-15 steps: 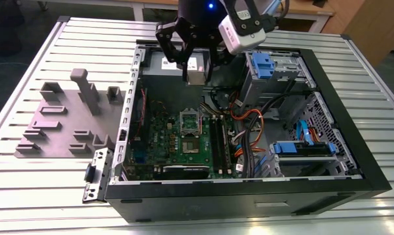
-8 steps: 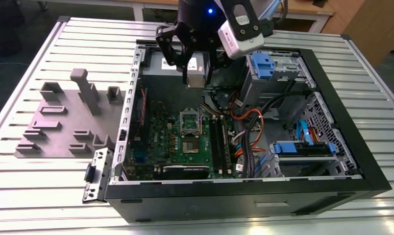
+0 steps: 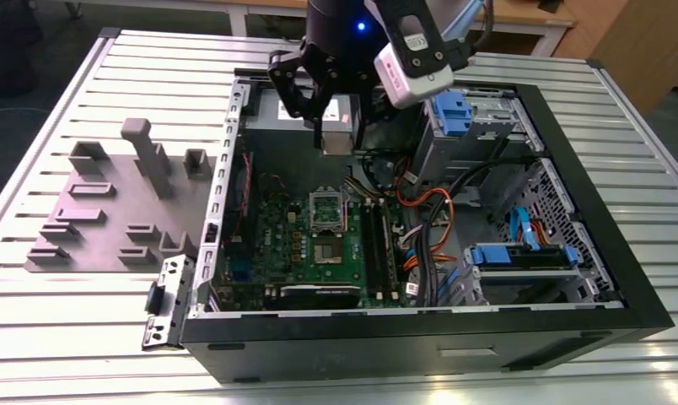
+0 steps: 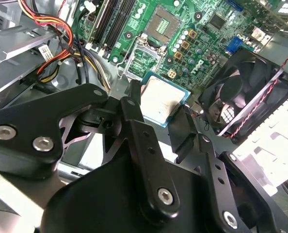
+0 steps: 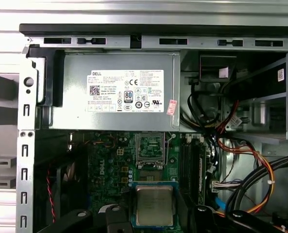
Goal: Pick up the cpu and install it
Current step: 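Place the cpu into insertion slot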
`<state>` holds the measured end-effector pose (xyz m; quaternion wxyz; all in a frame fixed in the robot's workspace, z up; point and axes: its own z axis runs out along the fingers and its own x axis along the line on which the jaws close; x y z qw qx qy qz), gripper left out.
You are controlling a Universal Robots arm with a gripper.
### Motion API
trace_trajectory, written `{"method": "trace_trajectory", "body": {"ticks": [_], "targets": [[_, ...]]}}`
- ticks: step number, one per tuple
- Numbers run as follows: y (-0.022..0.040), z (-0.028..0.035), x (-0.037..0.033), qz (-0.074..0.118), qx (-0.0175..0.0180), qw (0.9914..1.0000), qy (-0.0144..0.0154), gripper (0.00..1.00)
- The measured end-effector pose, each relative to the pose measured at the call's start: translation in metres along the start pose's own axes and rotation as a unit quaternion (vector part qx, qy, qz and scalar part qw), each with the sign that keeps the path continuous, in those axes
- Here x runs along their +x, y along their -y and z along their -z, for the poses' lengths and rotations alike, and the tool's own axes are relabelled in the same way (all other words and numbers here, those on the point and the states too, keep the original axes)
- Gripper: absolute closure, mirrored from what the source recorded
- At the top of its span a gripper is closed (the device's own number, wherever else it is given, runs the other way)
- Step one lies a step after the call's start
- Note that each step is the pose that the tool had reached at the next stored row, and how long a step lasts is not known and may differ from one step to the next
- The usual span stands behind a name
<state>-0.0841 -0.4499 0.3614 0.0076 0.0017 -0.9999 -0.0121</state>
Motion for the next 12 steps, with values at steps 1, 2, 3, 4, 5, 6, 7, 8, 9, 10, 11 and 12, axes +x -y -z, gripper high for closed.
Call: {"method": "trace_trajectory", "body": {"ticks": [1,2,3,4,5,6,7,8,9,10,11,12], "targets": [[0.0001,-0.0004,0.0000,0.000,0.0000,1.00000,0.0000,0.53],[0.0002,-0.0007,0.0000,0.000,0.0000,1.00000,0.0000,0.53],[0.0003,-0.0011,0.0000,0.000,0.0000,1.00000,0.0000,0.53],[0.0004,-0.0014,0.0000,0.000,0.0000,1.00000,0.0000,0.53],[0.0005,-0.0018,0.0000,0.000,0.0000,1.00000,0.0000,0.53],[0.0005,-0.0022,0.0000,0.000,0.0000,1.00000,0.0000,0.53],[0.0006,-0.0027,0.0000,0.000,0.0000,1.00000,0.0000,0.53],[0.0007,-0.0029,0.0000,0.000,0.0001,1.00000,0.0000,0.53],[0.0008,-0.0032,0.0000,0.000,0.0000,1.00000,0.0000,0.53],[0.0008,-0.0035,0.0000,0.000,0.0000,1.00000,0.0000,0.53],[0.0009,-0.0038,-0.0001,0.000,0.0000,1.00000,0.0000,0.53],[0.0009,-0.0043,-0.0001,0.000,-0.0001,1.00000,0.0000,0.53]]}}
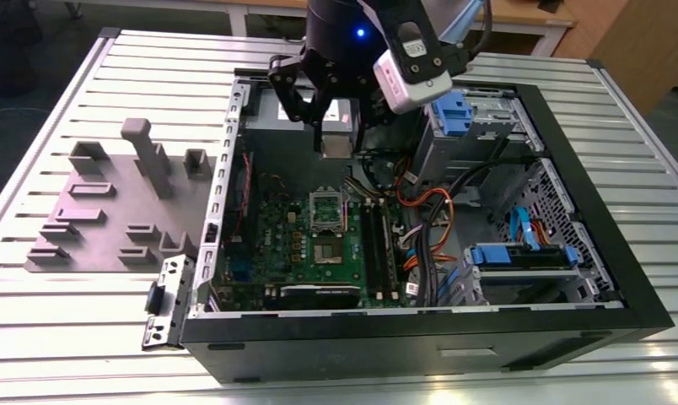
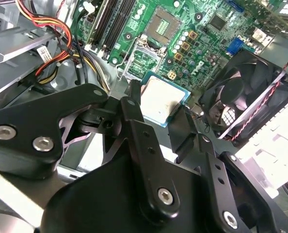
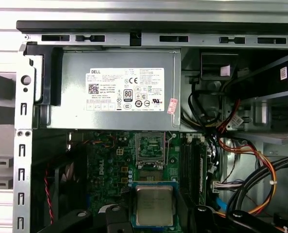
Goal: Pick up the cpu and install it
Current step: 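Place the cpu into insertion slot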
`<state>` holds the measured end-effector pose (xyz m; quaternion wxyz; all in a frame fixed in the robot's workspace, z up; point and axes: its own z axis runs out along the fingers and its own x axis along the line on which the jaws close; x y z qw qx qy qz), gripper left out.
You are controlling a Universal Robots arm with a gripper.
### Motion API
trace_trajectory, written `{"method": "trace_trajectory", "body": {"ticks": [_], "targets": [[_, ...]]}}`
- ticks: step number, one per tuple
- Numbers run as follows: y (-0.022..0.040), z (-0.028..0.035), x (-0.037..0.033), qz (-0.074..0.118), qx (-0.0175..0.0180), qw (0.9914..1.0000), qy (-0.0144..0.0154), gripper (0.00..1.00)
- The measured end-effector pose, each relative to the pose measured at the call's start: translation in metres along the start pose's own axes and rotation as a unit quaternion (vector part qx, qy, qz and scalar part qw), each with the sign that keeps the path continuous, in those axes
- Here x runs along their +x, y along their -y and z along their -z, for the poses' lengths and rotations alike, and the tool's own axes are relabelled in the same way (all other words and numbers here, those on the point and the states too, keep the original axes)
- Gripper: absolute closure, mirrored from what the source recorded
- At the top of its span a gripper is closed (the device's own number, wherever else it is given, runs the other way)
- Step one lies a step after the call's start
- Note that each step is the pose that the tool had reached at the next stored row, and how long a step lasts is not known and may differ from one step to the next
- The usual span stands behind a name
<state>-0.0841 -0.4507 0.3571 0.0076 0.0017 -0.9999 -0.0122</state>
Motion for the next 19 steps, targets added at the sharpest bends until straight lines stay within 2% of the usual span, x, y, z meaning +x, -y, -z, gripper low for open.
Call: {"method": "trace_trajectory", "body": {"ticks": [19], "targets": [[0.0012,-0.0138,-0.0003,0.000,-0.0003,1.00000,-0.0014,0.53]]}}
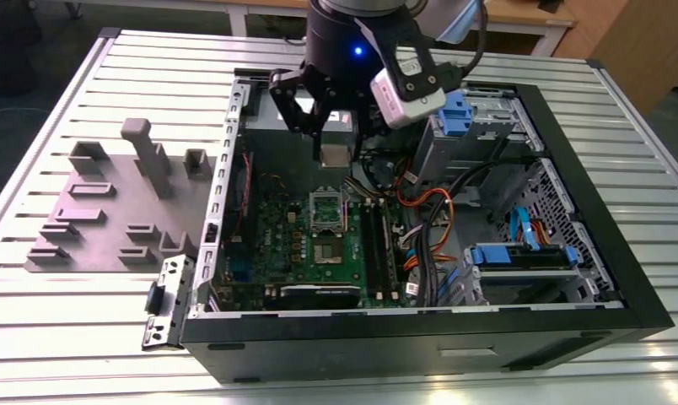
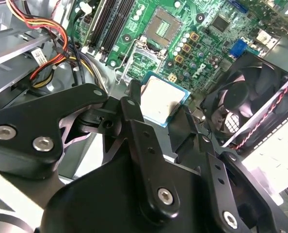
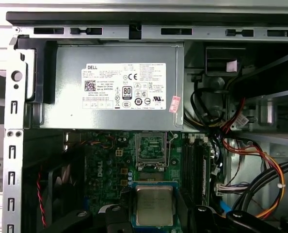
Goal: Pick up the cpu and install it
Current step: 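Place the cpu into insertion slot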
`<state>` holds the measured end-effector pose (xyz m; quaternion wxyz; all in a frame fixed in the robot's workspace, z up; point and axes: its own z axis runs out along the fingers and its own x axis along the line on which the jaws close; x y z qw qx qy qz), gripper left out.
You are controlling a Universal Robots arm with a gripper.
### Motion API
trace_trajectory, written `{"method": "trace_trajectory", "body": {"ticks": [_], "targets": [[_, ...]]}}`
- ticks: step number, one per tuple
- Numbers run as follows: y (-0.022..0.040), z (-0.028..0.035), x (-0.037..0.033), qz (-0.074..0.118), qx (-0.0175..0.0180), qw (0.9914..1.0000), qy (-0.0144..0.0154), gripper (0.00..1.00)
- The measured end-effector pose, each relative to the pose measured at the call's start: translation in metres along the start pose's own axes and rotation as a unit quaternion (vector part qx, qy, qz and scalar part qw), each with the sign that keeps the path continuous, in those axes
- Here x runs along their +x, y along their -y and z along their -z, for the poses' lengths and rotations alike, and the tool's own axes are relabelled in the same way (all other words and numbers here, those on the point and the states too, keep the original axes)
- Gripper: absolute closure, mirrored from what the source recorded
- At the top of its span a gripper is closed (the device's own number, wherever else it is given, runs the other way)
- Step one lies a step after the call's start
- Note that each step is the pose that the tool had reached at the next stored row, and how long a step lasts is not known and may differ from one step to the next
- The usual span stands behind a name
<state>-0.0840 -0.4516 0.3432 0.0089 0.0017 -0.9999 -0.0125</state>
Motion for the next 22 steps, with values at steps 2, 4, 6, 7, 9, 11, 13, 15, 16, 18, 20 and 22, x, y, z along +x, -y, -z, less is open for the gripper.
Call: {"method": "trace_trajectory", "body": {"ticks": [2,4,6,7,9,11,13,15,16,18,20,22], "targets": [[0.0001,-0.0013,0.0000,0.000,0.0000,1.00000,0.0000,0.53],[0.0001,-0.0024,0.0000,0.000,-0.0002,1.00000,0.0000,0.53],[0.0002,-0.0036,-0.0001,0.000,-0.0002,1.00000,0.0000,0.53],[0.0002,-0.0043,-0.0001,0.000,-0.0002,1.00000,0.0000,0.53],[0.0002,-0.0061,-0.0001,0.000,-0.0002,1.00000,0.0000,0.53],[0.0003,-0.0078,-0.0001,0.000,-0.0002,1.00000,0.0000,0.53],[0.0004,-0.0095,-0.0002,0.000,-0.0002,1.00000,0.0000,0.53],[0.0005,-0.0113,-0.0002,0.000,-0.0002,1.00000,0.0000,0.53],[0.0005,-0.0121,-0.0002,0.000,-0.0002,1.00000,0.0000,0.53],[0.0006,-0.0139,-0.0003,0.000,-0.0002,1.00000,0.0000,0.53],[0.0006,-0.0156,-0.0003,0.000,-0.0002,1.00000,0.0000,0.53],[0.0007,-0.0172,-0.0003,0.000,-0.0002,1.00000,0.0000,0.53]]}}
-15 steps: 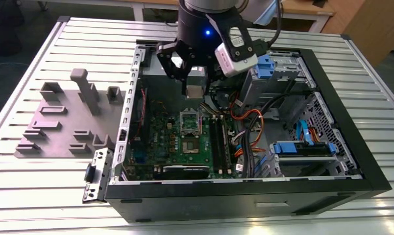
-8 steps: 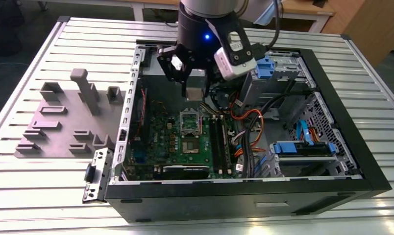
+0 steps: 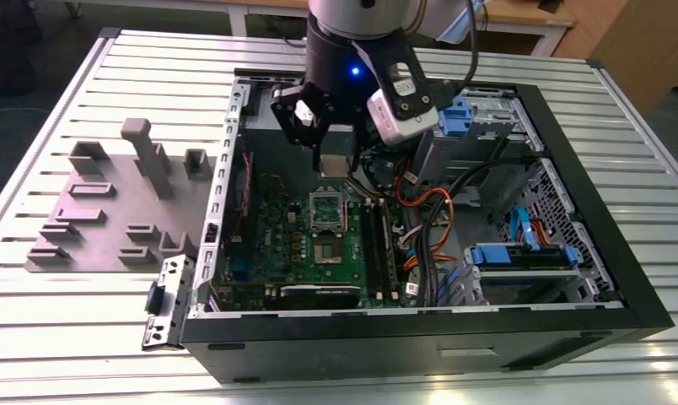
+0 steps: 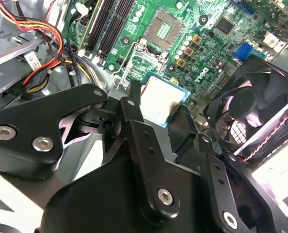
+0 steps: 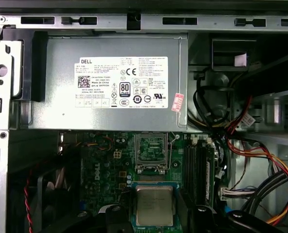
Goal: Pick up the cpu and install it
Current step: 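Place the cpu into insertion slot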
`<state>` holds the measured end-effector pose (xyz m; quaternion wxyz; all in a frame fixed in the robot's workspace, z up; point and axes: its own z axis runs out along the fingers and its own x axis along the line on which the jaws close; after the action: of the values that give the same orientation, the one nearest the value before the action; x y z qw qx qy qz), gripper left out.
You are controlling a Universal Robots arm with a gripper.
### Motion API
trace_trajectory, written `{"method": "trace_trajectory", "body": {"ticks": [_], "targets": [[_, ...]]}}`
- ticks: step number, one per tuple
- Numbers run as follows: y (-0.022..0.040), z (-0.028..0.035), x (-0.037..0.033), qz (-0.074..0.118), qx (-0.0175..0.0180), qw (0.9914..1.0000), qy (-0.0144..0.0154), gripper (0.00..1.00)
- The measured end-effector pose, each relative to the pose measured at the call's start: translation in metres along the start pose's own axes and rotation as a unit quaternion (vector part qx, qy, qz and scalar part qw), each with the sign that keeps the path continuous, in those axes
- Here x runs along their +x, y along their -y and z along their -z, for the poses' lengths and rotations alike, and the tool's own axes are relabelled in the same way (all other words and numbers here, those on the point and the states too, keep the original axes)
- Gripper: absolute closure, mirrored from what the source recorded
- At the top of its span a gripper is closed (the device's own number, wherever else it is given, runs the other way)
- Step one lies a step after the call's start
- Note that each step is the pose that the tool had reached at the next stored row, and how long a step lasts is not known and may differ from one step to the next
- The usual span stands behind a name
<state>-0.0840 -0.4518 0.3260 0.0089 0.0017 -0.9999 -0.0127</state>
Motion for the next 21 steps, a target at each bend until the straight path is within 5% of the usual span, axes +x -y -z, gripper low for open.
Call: {"method": "trace_trajectory", "body": {"ticks": [21], "targets": [[0.0039,-0.0066,-0.0001,0.000,-0.0001,1.00000,-0.0001,0.53]]}}
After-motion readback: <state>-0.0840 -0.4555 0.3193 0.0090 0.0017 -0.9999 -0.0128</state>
